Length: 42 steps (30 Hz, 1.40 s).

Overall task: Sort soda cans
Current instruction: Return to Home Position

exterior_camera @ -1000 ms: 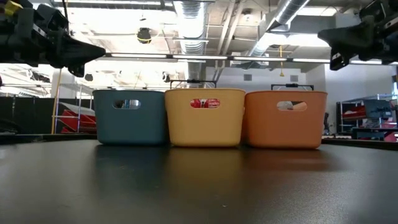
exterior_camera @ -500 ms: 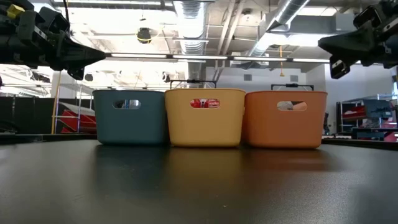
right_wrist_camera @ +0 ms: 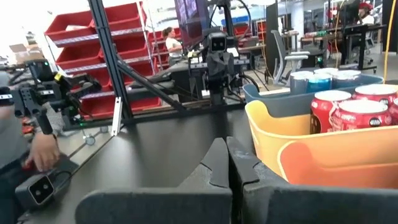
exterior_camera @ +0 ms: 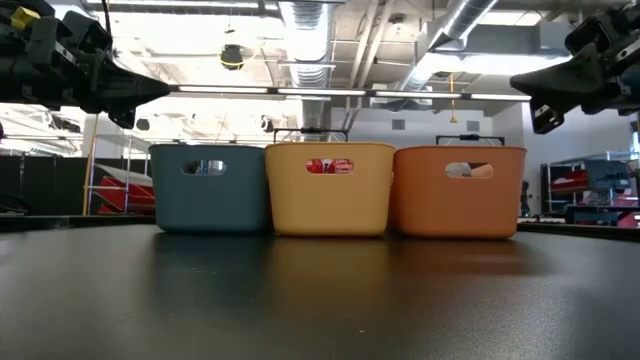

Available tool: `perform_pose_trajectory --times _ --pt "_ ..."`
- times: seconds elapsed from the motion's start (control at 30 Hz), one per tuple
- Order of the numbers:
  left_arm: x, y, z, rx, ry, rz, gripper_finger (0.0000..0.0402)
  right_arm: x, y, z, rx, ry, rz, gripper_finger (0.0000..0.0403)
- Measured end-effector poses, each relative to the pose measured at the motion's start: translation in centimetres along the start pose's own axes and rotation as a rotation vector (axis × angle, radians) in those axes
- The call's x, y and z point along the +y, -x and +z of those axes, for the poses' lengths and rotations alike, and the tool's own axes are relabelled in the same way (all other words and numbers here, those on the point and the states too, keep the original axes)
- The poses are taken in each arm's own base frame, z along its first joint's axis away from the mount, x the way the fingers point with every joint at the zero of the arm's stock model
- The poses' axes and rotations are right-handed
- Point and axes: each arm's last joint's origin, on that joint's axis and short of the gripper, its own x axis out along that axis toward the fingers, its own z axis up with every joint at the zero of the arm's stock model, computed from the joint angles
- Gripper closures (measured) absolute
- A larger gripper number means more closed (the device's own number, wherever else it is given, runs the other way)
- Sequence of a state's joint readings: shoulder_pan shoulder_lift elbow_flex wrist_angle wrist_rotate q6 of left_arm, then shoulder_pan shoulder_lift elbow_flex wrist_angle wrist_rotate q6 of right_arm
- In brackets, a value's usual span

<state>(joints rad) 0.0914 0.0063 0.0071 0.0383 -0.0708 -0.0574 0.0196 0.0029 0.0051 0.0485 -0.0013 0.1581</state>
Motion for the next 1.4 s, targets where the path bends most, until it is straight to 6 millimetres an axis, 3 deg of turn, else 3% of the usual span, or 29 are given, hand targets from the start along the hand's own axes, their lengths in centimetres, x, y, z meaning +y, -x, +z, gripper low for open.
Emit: perform_pose_trajectory --times 1.4 --pt "0.0 0.0 0.0 0.0 0.0 0.0 0.0401 -0.04 0.0 -0.24 0.023 0.0 -0.005 0.0403"
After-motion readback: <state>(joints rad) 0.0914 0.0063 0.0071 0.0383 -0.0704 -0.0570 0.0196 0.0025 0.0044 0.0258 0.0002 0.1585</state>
